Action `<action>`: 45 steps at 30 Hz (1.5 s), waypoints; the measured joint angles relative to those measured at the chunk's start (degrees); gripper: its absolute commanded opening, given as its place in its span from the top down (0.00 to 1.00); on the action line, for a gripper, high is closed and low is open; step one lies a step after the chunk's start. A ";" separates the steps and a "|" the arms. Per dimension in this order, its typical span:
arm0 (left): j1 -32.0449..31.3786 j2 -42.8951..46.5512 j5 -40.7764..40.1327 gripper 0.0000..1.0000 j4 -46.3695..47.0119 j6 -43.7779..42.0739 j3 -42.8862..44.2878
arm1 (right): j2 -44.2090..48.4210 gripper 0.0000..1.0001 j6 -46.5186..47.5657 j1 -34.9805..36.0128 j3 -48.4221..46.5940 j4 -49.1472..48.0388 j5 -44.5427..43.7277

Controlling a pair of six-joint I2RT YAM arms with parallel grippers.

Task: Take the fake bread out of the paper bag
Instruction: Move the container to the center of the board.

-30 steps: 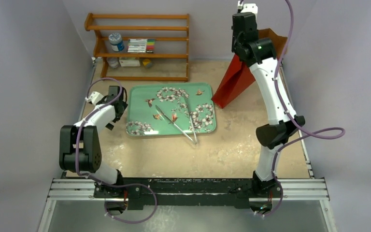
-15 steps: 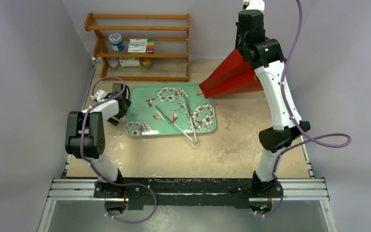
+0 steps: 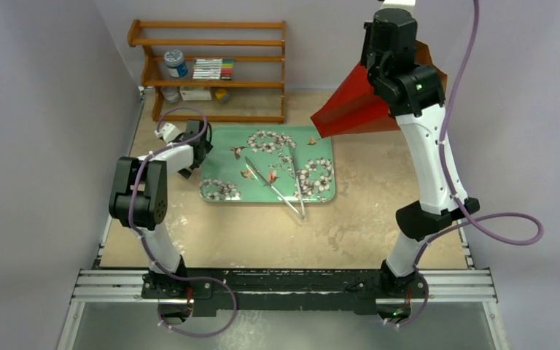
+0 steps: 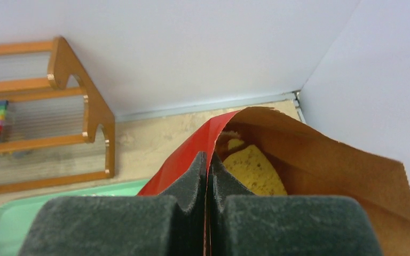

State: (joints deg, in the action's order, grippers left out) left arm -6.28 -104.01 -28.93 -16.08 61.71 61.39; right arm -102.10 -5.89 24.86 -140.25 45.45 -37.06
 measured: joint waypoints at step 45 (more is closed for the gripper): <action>-36.68 -18.73 0.57 0.11 -0.28 7.26 25.97 | 3.96 1.00 1.03 0.63 -0.72 -5.55 -0.98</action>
State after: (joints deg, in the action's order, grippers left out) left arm -42.96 -122.74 -28.36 -16.36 68.97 87.35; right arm -98.15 -4.86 25.50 -140.97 39.90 -38.04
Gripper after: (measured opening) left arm 0.894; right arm 0.004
